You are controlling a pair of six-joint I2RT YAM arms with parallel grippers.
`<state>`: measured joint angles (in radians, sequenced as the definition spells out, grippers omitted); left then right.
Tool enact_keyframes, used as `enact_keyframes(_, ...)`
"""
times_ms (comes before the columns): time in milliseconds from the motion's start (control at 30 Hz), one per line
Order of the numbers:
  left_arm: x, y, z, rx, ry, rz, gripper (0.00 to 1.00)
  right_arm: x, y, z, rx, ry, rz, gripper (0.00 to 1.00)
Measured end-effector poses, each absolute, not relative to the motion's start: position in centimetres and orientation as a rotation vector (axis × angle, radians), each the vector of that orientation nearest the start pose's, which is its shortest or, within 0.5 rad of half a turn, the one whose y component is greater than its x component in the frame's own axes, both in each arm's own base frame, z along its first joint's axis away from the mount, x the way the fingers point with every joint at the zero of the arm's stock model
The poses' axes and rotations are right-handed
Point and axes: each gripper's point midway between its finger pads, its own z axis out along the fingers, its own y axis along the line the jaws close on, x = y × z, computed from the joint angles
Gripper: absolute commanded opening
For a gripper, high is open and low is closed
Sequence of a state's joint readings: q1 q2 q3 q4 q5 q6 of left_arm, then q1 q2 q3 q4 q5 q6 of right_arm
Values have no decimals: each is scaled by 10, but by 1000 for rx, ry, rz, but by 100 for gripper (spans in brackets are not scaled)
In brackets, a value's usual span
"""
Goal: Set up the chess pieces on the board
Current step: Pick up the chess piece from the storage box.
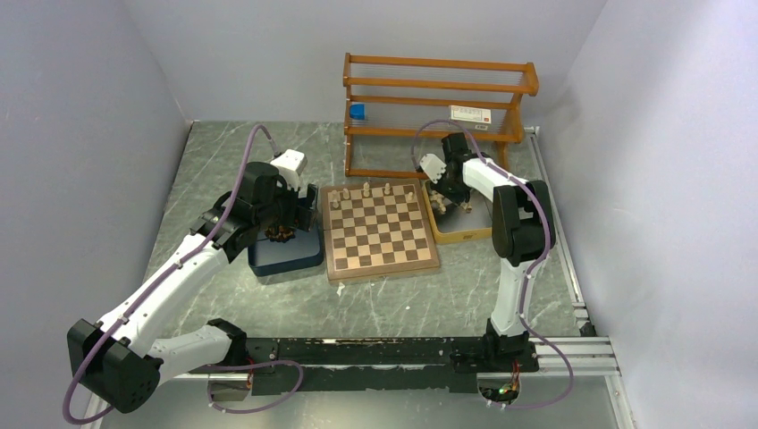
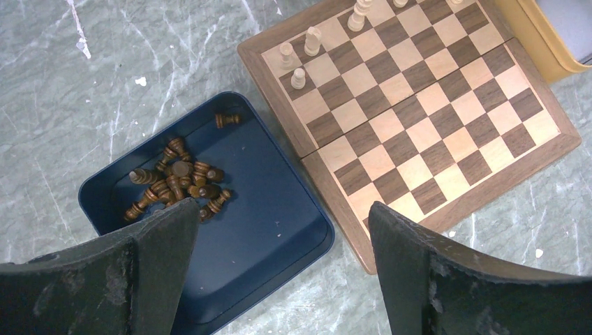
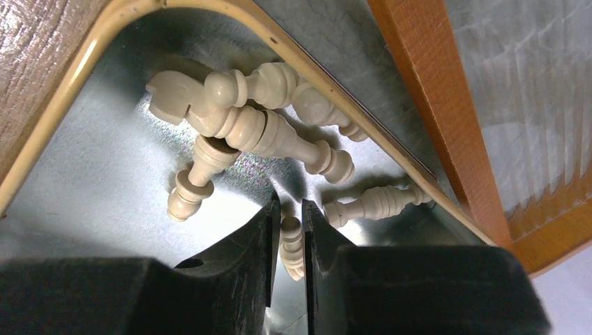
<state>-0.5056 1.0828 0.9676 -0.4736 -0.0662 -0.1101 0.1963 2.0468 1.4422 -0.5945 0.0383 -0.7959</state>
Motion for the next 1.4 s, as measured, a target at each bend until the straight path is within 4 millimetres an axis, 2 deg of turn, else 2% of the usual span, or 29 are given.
enact_keyframes(133,293,-154,205,389,2136,-283,94,439,50,16,-1314,2468,-204,28)
enact_keyframes(533,293,-154,205,389,2136,-283,94,436,48,16,-1318,2487,-195,29)
enact_keyframes(700,293,-154,205,389,2136,-283,94,434,46,16,-1319,2498,-196,25)
enact_keyframes(867,293,-154,205,390,2136,-283,94,433,46,16,-1318,2508,-194,15)
enact_keyframes(1067,293,-154,205,390,2136,-283,94,433,46,18,-1262,2527,-176,13)
enact_keyframes(1267,293,-154,205,390,2136,-283,94,431,56,27,-1149,2538,-101,11)
enact_keyframes(1400,293,-154,205,390,2136,-283,95,434,65,55,-1030,2498,-62,10)
